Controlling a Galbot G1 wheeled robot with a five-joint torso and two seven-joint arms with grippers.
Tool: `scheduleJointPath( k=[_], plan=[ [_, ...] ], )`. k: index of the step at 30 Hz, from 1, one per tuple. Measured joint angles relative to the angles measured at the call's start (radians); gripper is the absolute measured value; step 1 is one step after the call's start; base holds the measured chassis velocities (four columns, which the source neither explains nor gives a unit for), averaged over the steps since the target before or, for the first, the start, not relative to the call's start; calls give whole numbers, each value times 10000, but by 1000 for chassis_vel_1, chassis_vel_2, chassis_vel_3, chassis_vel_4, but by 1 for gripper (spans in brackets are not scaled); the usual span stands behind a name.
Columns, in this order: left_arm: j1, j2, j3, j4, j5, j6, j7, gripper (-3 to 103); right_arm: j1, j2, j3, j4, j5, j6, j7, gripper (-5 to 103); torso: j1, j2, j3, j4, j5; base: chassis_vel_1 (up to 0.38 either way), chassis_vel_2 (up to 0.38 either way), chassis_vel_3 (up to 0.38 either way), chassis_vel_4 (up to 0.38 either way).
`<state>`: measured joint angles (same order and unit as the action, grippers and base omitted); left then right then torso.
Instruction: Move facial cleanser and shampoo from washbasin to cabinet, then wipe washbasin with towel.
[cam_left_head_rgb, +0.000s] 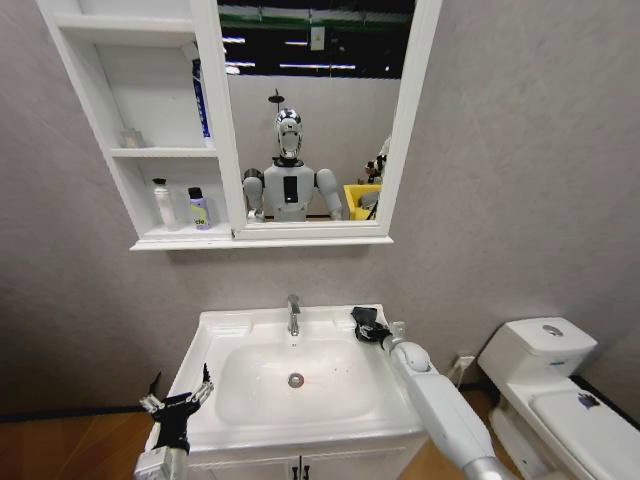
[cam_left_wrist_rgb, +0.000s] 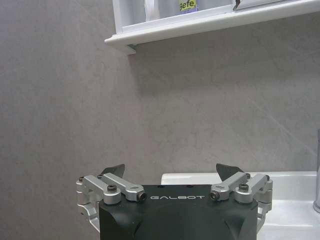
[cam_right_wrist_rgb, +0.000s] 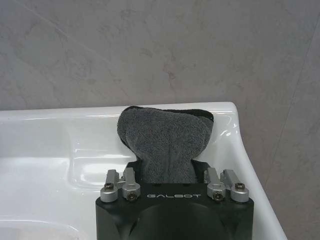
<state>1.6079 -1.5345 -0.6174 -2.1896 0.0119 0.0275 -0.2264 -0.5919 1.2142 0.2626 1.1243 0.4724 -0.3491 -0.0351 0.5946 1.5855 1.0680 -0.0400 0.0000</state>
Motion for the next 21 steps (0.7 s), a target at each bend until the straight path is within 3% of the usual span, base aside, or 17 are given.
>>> scheduleJointPath(
  k=[1,3,4,6,10,12,13,14,15,17,18,20,21],
  plan=[
    [-3,0,3,7,1,-2,0,100,3,2,-2,-9,0,0,2,57,0,0,0,0,0,0,0,0,0],
    [-23,-1,10,46,1,-16,0,100,13,14,-18,-38,-3,4,61,41,0,0,0,0,0,0,0,0,0],
    [-23,-1,10,46,1,-16,0,100,13,14,-18,-38,-3,4,61,41,0,0,0,0,0,0,0,0,0],
    [-35,2,9,62,1,-19,0,100,10,17,-57,20,41,-32,297,30,0,0,0,0,1,0,0,0,0],
    [-56,8,5,81,1,-19,0,100,-78,1,-112,457,317,-364,782,25,0,0,0,-1,0,0,0,0,0],
    [-85,13,25,125,1,-19,2,100,-310,-31,-232,1361,980,-907,1674,19,1,0,1,-2,1,0,0,0,0],
    [-103,13,72,153,1,-20,4,100,-476,-38,-305,1979,1448,-1291,2258,10,1,0,0,0,0,0,0,0,0],
    [-116,12,99,173,6,-20,4,100,-593,-44,-381,2377,1839,-1533,2664,8,0,0,0,0,-3,0,0,0,0],
    [-116,12,99,173,6,-20,4,100,-593,-44,-381,2377,1839,-1533,2664,8,0,0,0,0,-3,0,0,0,0],
    [-150,4,199,233,45,-26,5,100,-1016,-48,-674,3652,3007,-2245,4114,8,0,0,0,0,0,0,0,0,0],
    [-150,4,199,233,45,-26,5,100,-1016,-48,-674,3652,3007,-2245,4114,8,0,0,0,0,0,0,0,0,0],
    [-171,-5,261,268,78,-56,11,100,-1452,-27,-997,4759,3640,-2710,5187,8,0,0,0,-1,-3,0,0,0,0],
    [-171,-5,261,268,78,-56,11,100,-1452,-27,-997,4759,3640,-2710,5187,8,0,0,0,-1,-3,0,0,0,0]
  ],
)
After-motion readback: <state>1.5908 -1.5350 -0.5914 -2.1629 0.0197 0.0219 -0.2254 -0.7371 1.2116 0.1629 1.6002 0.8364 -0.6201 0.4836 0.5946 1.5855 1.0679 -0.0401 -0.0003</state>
